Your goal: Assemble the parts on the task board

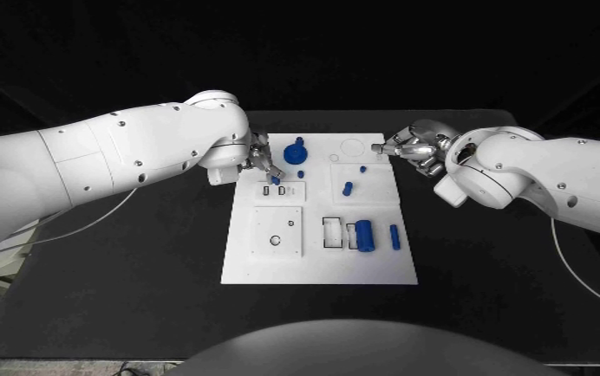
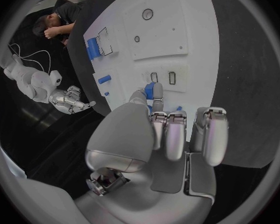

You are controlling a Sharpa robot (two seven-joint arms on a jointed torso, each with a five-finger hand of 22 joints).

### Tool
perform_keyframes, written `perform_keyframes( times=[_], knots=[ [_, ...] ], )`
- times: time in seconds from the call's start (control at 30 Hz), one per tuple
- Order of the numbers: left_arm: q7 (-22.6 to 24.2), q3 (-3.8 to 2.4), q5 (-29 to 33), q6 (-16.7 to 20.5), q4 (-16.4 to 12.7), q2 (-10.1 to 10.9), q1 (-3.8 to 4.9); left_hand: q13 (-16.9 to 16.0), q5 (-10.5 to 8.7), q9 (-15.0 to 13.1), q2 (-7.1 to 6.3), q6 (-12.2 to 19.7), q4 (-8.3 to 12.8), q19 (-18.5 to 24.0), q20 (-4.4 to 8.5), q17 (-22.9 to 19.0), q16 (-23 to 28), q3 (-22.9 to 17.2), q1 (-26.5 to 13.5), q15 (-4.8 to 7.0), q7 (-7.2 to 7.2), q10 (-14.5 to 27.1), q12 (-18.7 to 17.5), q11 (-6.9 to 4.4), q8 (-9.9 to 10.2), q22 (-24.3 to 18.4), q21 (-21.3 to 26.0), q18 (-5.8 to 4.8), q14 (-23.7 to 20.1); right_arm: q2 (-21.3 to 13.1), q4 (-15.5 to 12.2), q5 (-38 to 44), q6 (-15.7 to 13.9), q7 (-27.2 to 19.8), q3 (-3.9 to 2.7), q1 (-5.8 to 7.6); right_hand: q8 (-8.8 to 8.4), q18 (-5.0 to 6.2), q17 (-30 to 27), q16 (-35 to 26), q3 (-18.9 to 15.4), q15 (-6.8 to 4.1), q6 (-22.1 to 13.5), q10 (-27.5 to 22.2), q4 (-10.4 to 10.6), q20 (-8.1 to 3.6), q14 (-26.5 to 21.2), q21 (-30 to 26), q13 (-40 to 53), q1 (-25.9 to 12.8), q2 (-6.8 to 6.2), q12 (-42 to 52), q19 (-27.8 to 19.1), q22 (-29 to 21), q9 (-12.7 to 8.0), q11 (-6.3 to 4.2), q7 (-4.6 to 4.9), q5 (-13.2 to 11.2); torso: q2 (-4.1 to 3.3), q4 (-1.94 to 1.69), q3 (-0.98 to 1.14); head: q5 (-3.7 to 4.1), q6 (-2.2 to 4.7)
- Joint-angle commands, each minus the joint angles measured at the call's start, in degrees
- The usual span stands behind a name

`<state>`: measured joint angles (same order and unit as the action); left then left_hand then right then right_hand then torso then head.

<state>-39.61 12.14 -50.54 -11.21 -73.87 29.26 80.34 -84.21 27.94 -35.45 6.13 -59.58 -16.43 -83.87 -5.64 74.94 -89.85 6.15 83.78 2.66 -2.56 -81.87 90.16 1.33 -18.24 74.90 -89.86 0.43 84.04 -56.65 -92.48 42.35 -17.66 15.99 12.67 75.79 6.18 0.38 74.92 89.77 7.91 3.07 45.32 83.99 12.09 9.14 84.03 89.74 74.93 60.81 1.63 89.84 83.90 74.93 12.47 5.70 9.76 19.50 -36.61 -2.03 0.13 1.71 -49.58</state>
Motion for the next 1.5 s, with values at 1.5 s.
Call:
perform_keyframes(
  times=[1.5],
  knots=[
    [-2.44,0.16,-3.21,-1.82,0.97,-1.84,-1.47,-5.79,-0.08,-0.23,0.93,-1.06,-0.09,-6.13,0.01,15.06,-0.15,-1.10,1.32,0.59,0.46,-8.13,-0.16,-2.41,0.18,15.10,-0.14,-0.43,5.96,0.23,-0.05,0.57,0.62,-0.08,0.02,-0.09,0.28,-0.38,15.08,0.23,-0.21,0.34,0.01,6.01,-0.27,0.37,5.97,0.26,15.07,0.72,0.21,0.16,6.10,15.07,0.12,0.61,0.52,-0.20,-0.03,0.04,0.01,-0.31,-0.42]
  ],
)
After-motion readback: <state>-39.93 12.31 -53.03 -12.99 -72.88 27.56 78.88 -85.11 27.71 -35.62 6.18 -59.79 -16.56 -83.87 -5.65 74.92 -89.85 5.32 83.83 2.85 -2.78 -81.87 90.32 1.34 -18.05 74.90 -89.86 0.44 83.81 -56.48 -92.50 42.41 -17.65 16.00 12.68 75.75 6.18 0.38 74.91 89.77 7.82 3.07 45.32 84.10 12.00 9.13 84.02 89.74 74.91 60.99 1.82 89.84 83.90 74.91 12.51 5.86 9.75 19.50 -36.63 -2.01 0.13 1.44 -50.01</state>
